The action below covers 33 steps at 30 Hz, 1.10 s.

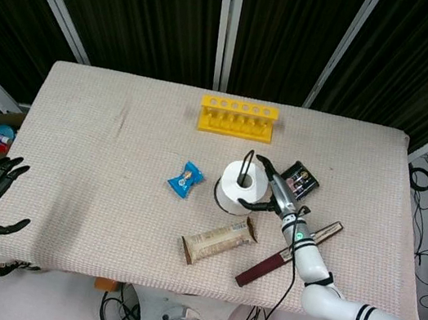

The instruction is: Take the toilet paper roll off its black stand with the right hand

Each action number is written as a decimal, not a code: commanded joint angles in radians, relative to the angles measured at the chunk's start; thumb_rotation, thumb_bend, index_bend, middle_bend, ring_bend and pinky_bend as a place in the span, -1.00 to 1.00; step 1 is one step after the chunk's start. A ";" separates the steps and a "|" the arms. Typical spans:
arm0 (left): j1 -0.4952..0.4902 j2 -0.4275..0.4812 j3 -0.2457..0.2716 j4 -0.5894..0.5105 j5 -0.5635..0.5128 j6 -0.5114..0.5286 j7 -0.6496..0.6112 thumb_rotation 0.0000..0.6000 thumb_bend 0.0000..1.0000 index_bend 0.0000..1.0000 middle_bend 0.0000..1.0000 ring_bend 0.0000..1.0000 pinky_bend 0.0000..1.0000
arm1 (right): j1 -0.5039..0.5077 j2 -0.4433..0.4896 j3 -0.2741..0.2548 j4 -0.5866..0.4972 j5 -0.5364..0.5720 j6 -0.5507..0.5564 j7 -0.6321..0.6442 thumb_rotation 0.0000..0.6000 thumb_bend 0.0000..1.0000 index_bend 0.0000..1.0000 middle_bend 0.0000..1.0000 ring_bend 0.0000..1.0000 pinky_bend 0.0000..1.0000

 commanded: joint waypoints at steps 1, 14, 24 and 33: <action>0.000 0.000 0.000 -0.001 0.002 0.002 0.000 0.62 -0.68 -0.78 -0.89 -0.89 -0.57 | 0.000 -0.004 -0.001 0.003 0.000 0.000 -0.003 1.00 -1.00 -1.00 -1.00 -1.00 -1.00; 0.000 0.001 -0.001 0.001 -0.002 0.000 -0.006 0.62 -0.68 -0.77 -0.89 -0.89 -0.57 | 0.017 -0.044 -0.002 0.041 0.028 -0.010 -0.037 1.00 -0.97 -1.00 -1.00 -1.00 -1.00; 0.001 0.004 -0.001 0.003 -0.002 0.003 -0.014 0.62 -0.68 -0.78 -0.89 -0.89 -0.57 | 0.013 -0.094 0.006 0.067 0.035 0.073 -0.081 1.00 -0.59 0.03 0.12 -0.28 -0.38; 0.001 0.004 -0.003 0.004 -0.005 0.003 -0.016 0.61 -0.68 -0.78 -0.89 -0.89 -0.57 | -0.025 -0.082 0.057 0.019 -0.043 0.118 0.007 1.00 -0.46 0.31 0.21 -0.14 -0.25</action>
